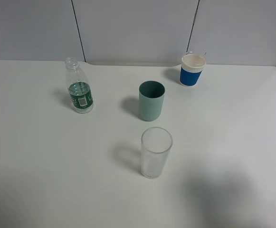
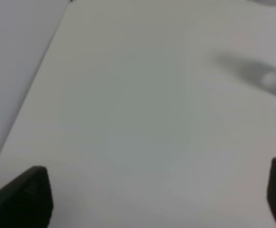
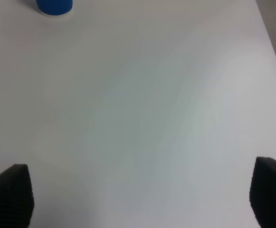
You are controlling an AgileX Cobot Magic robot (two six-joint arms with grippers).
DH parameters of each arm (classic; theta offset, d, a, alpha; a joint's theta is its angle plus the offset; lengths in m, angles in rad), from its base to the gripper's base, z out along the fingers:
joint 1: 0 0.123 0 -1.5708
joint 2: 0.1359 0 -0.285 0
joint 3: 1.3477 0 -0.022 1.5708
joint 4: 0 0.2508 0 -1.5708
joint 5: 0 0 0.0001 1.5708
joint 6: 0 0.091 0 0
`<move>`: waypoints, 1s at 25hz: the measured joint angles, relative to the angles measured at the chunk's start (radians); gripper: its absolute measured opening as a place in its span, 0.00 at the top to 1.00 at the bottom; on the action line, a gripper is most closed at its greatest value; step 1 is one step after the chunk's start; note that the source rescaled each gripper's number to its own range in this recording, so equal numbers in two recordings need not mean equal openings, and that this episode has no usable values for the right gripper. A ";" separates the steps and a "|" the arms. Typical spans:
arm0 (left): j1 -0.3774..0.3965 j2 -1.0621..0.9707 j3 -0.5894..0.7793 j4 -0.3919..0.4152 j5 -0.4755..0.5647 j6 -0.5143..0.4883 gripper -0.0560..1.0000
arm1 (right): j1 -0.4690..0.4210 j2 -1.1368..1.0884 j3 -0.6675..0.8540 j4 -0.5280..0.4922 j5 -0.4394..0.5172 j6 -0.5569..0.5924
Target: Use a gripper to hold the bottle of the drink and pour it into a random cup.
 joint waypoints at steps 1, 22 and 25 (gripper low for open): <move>0.006 -0.010 0.013 -0.019 0.000 0.005 0.06 | 0.000 0.000 0.000 0.000 0.000 0.000; 0.014 -0.043 0.050 -0.054 0.008 0.015 0.06 | 0.000 0.000 0.000 0.000 0.000 0.000; 0.014 -0.043 0.050 -0.054 0.008 0.015 0.06 | 0.000 0.000 0.000 0.000 0.000 0.000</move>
